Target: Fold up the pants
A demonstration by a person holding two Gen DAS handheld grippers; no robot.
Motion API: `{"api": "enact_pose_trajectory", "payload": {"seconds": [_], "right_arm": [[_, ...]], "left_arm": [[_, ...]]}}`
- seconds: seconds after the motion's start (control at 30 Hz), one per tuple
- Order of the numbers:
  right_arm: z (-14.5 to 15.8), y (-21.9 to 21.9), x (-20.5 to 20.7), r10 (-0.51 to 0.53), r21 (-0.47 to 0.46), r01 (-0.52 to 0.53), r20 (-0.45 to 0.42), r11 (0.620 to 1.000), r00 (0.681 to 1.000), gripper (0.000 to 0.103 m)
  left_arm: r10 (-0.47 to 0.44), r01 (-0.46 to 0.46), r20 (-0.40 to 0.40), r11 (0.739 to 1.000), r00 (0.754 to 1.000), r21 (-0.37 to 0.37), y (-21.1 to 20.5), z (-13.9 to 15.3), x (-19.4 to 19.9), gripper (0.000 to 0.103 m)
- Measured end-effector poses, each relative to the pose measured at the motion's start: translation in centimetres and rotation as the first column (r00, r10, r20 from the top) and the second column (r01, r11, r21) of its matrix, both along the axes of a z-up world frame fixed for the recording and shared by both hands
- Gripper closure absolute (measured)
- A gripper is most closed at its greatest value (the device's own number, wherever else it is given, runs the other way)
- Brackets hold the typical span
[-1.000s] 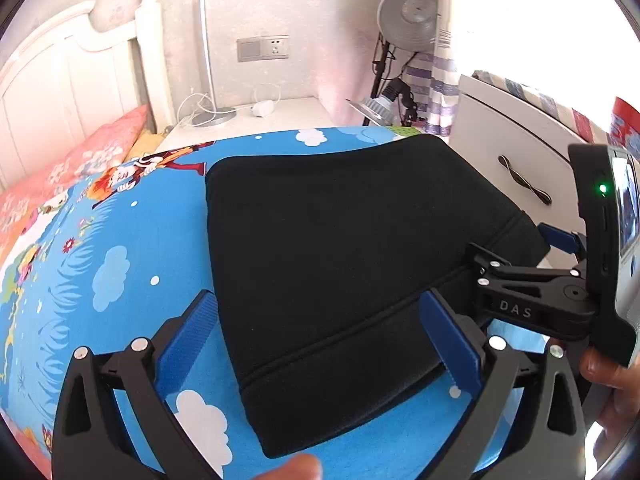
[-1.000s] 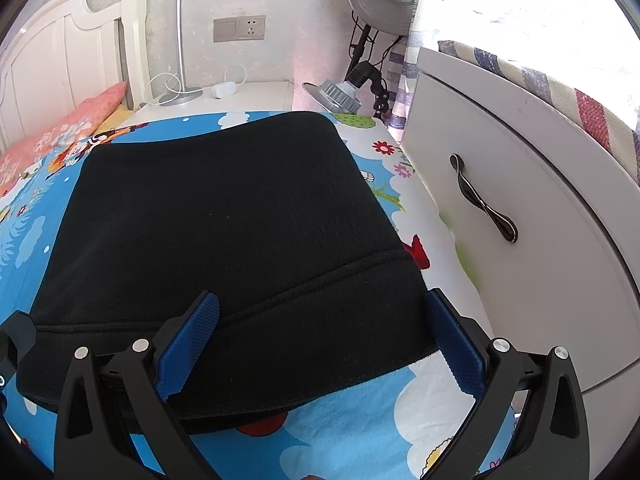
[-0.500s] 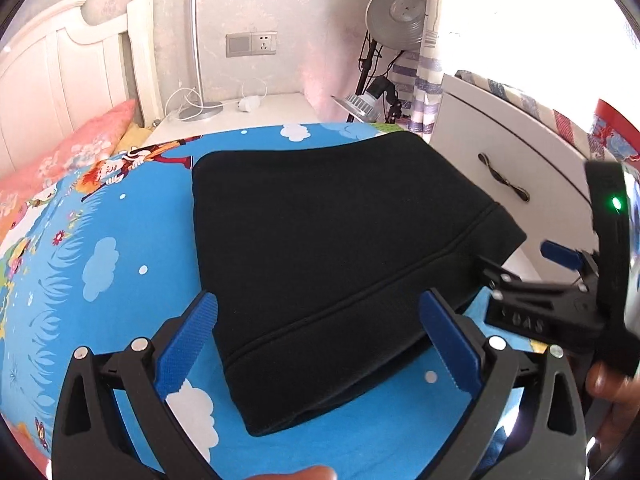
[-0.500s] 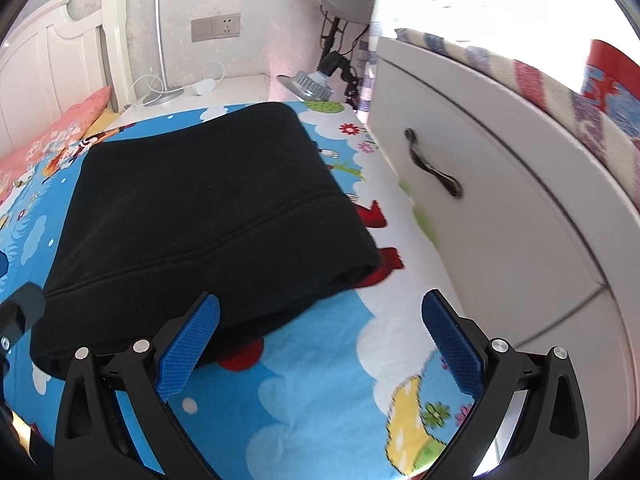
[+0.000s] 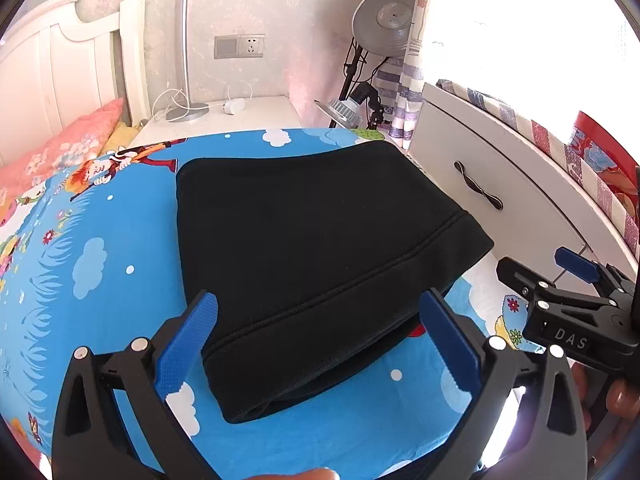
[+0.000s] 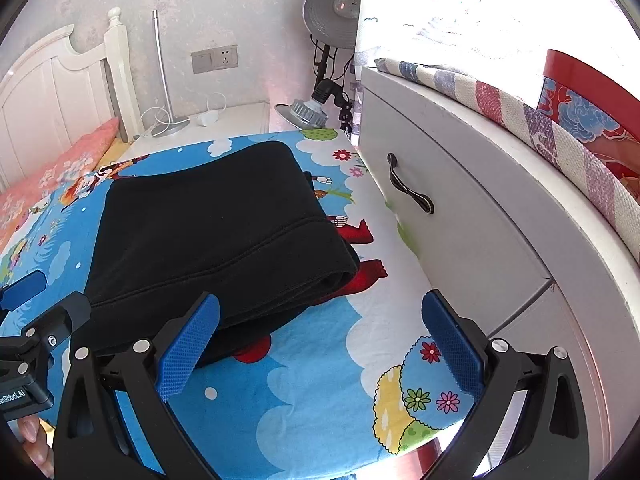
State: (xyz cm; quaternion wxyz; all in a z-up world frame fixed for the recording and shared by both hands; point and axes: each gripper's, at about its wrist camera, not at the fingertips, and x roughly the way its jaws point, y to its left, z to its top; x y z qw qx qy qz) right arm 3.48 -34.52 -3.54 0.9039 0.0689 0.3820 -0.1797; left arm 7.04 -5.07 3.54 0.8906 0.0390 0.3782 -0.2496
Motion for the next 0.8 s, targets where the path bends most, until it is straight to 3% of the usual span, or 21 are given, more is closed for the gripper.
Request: {"api": "enact_pose_trajectory", "payload": {"seconds": [0.67,0.8], "right_arm": [[-0.12,0.04,-0.03,0.001,0.005,-0.001,0.001,1.0,1.0,0.005],[-0.21,0.1,-0.09,-0.001,0.006,0.001,0.0,1.0,1.0,0.005]], "left_arm": [[-0.002,0.002,0.006,1.0,1.0,0.003,-0.24,0.22,0.12,0.002],[-0.008,0.008,0.048,1.0,0.999,-0.007,-0.33,0.39,-0.35,0.002]]}}
